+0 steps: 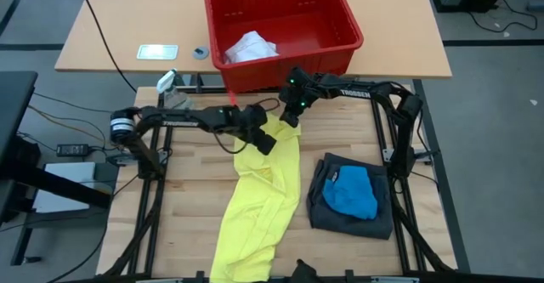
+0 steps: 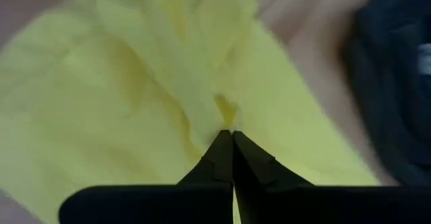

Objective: Fold laundry
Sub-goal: Fold the yellow shirt

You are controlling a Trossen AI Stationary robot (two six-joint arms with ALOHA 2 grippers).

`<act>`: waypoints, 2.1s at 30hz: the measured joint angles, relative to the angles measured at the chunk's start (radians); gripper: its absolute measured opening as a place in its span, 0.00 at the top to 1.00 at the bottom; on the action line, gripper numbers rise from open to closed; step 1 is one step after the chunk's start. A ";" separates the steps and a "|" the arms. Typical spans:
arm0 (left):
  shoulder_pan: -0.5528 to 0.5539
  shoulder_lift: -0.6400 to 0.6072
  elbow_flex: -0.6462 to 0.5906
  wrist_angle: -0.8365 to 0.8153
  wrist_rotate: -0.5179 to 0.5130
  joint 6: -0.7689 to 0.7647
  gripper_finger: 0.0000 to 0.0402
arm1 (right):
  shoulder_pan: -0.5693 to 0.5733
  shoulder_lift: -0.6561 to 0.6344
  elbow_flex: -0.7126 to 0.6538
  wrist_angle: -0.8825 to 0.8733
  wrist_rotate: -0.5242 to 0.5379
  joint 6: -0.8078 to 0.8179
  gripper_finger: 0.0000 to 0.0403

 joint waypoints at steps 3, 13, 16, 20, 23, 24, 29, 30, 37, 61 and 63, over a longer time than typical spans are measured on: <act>0.000 -0.056 0.001 -0.003 0.022 0.021 1.00 | 0.014 0.000 0.000 0.002 0.034 -0.028 1.00; -0.071 -0.069 0.001 -0.017 0.030 0.031 1.00 | 0.057 0.000 0.000 0.023 0.124 -0.164 1.00; -0.100 -0.007 0.000 -0.016 0.031 0.039 1.00 | 0.071 -0.006 0.000 -0.053 0.189 -0.180 1.00; -0.124 0.085 0.000 0.089 0.057 0.039 1.00 | 0.085 -0.015 0.000 -0.248 0.265 -0.228 1.00; -0.131 0.149 0.000 0.196 0.106 0.010 1.00 | 0.101 -0.015 -0.023 -0.264 0.285 -0.266 1.00; -0.134 0.166 0.000 0.231 0.106 -0.003 1.00 | 0.105 -0.015 -0.038 -0.224 0.290 -0.266 0.99; -0.127 0.193 0.000 0.277 0.108 -0.063 0.94 | 0.097 -0.014 -0.071 -0.126 0.304 -0.151 0.87; -0.125 0.187 0.000 0.278 0.108 -0.063 0.92 | 0.092 -0.014 -0.071 -0.133 0.309 -0.127 0.83; -0.082 0.095 0.000 0.158 0.111 0.002 0.72 | 0.074 -0.039 -0.066 -0.314 0.392 0.099 0.60; 0.286 0.241 0.003 -0.202 0.208 0.586 0.74 | 0.554 -0.079 -0.135 -0.038 0.489 0.846 0.60; 0.319 0.230 0.001 -0.207 0.205 0.615 0.74 | 0.582 -0.079 -0.135 -0.025 0.474 0.894 0.60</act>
